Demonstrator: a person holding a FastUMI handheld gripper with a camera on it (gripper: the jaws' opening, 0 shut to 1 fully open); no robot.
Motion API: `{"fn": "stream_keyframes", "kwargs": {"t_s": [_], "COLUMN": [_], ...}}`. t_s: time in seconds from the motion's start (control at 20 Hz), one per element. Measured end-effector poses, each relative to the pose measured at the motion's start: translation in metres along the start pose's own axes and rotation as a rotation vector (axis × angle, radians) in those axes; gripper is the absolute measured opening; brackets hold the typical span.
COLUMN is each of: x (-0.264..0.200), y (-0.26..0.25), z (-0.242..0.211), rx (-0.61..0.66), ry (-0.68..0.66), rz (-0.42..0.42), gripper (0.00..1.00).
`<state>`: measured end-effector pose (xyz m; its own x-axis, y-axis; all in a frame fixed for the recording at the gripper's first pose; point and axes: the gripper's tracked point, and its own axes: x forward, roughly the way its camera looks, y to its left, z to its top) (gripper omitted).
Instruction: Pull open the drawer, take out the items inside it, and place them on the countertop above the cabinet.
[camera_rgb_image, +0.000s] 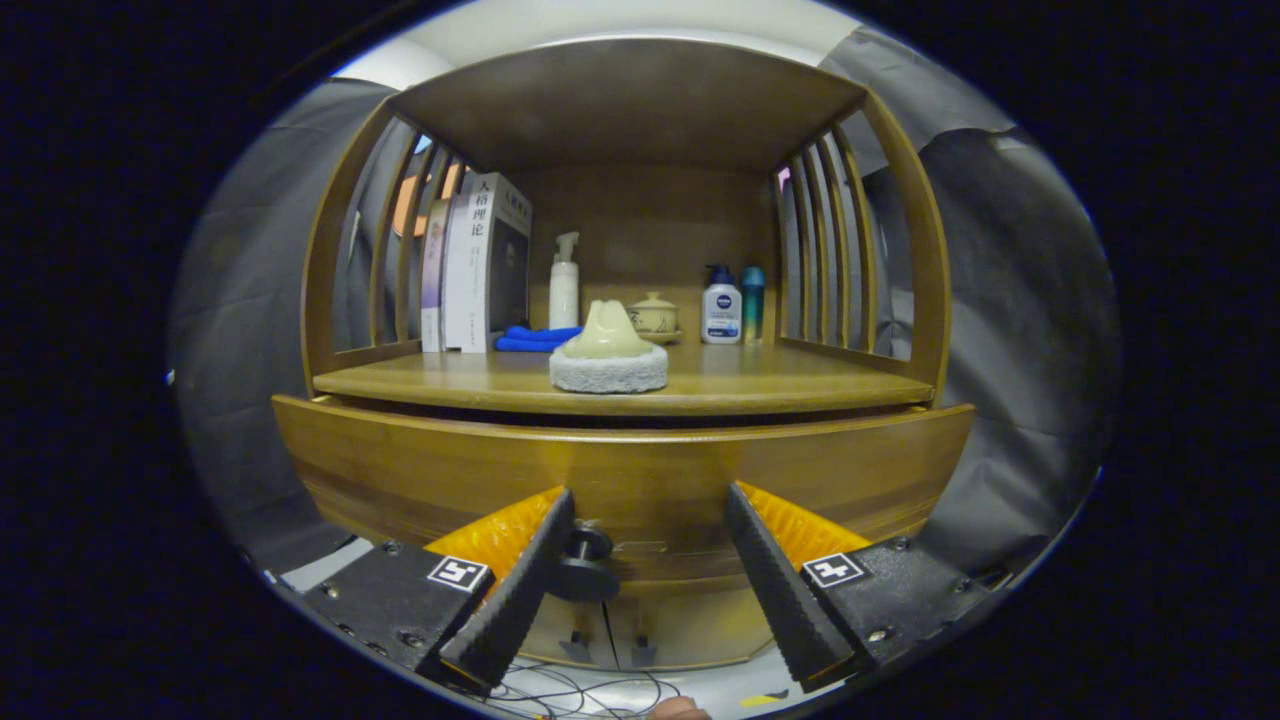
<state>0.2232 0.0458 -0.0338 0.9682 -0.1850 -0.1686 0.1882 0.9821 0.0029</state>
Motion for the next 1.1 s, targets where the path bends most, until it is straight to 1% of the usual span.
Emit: {"fn": "stream_keyframes", "kwargs": {"t_s": [0.3,0.6,0.8,1.0,1.1], "x": [0.013,0.027,0.03,0.024,0.008], "y": [0.001,0.003,0.003,0.001,0.008], "z": [0.003,0.004,0.004,0.004,0.014], "rx": [0.003,0.038,0.035,0.043,0.052], "ry": [0.002,0.022,0.018,0.026,-0.03], "rz": [0.0,0.006,-0.003,0.001,0.04], "gripper": [1.0,0.99,1.0,1.0,1.0]}}
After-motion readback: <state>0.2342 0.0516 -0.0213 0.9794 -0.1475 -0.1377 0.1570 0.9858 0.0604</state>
